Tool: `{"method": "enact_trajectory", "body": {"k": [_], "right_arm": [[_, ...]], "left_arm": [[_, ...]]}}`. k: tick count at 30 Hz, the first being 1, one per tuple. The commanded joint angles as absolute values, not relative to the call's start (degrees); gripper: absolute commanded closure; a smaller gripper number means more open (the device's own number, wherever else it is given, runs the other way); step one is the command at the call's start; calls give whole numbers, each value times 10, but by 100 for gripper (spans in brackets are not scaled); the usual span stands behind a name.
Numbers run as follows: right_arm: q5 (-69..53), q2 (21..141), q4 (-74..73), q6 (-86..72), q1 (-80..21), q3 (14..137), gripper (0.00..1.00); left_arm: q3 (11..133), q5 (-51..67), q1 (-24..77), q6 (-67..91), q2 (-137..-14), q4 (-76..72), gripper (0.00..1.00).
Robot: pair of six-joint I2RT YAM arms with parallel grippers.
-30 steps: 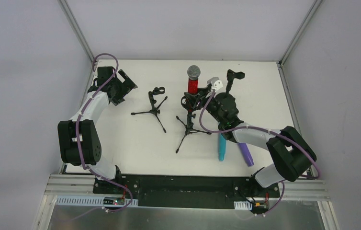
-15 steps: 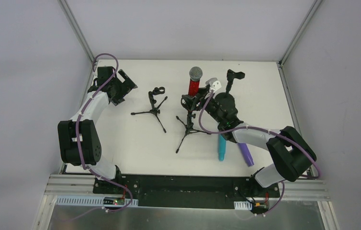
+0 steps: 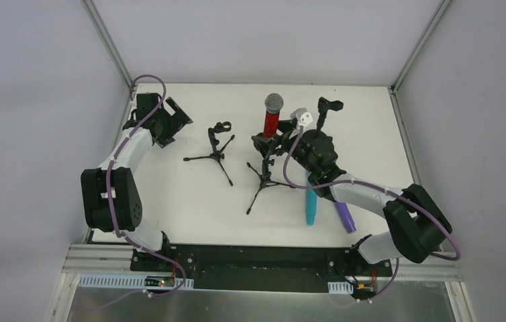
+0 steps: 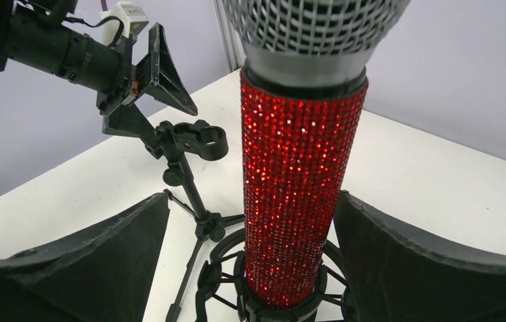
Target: Attach the microphones to the stand
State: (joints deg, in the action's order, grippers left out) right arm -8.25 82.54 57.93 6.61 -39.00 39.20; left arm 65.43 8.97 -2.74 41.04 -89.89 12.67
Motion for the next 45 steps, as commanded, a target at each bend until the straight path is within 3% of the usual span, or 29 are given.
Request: {"method": "enact_trajectory", "body": {"k": [1, 10, 25, 36, 45], "right_arm": [[-89, 780, 583, 50, -392, 402, 5], [-48, 693, 496, 32, -393, 382, 6], [-29, 523, 133, -42, -398, 423, 1], [34, 520, -110, -185, -397, 509, 1], [-63, 548, -185, -184, -395, 546, 1]], "left_arm": [[677, 94, -35, 402, -893, 115, 0], [676, 54, -34, 367, -850, 115, 0], [643, -75, 47, 223, -756, 71, 0], [510, -192, 119, 91, -658, -117, 1], [503, -227, 119, 128, -658, -103, 0]]}}
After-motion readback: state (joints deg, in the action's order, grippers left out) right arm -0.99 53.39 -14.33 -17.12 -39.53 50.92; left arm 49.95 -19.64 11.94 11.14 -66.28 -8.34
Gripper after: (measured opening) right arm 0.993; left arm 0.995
